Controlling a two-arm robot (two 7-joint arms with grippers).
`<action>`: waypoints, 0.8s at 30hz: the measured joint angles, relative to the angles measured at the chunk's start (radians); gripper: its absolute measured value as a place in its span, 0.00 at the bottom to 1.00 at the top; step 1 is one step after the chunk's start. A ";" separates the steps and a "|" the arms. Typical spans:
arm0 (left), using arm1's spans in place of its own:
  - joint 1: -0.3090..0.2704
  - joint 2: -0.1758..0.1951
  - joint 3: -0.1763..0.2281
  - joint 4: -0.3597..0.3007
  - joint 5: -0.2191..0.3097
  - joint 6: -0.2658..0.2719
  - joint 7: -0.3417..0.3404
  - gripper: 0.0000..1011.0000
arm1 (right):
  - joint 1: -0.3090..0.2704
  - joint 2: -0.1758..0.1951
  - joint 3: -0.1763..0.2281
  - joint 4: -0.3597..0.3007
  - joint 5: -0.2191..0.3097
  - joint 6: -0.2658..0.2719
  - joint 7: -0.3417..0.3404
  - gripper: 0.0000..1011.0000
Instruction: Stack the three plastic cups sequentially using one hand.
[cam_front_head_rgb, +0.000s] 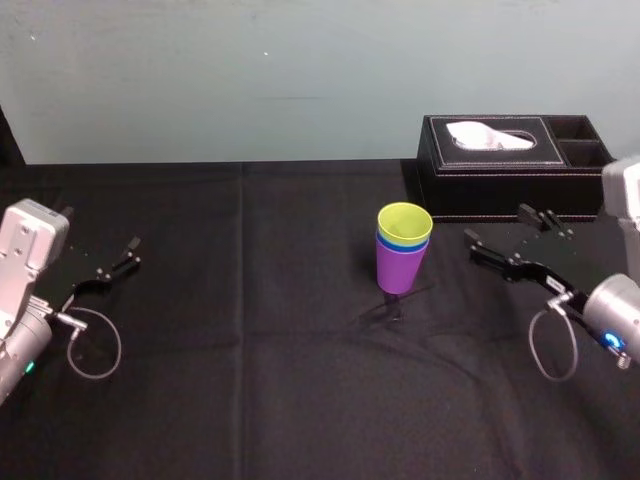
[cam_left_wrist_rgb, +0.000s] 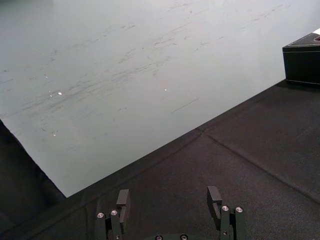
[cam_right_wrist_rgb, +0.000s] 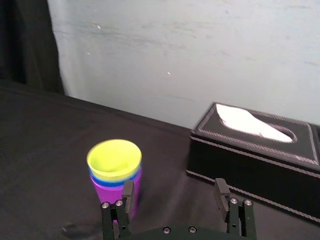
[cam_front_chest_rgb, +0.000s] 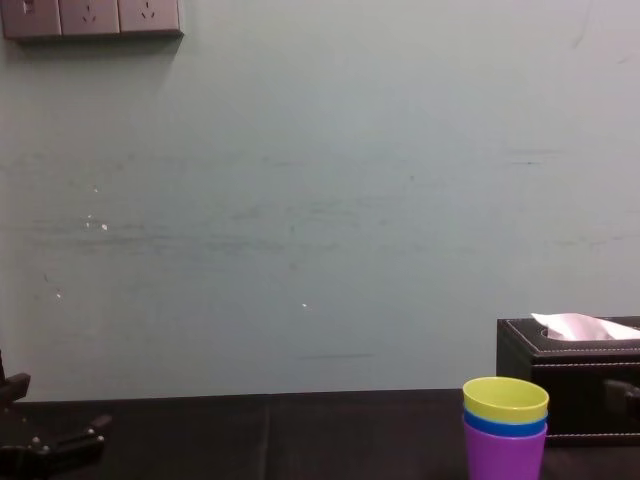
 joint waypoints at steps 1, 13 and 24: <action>0.000 0.000 0.000 0.000 0.000 0.000 0.000 1.00 | -0.005 0.001 0.004 0.004 0.001 -0.003 0.000 0.99; 0.000 0.000 0.000 0.000 0.000 0.000 0.000 1.00 | -0.032 -0.004 0.040 0.088 0.007 -0.046 0.010 0.99; 0.000 0.000 0.000 0.000 0.000 0.000 0.000 1.00 | -0.032 -0.003 0.039 0.076 0.007 -0.044 0.010 0.99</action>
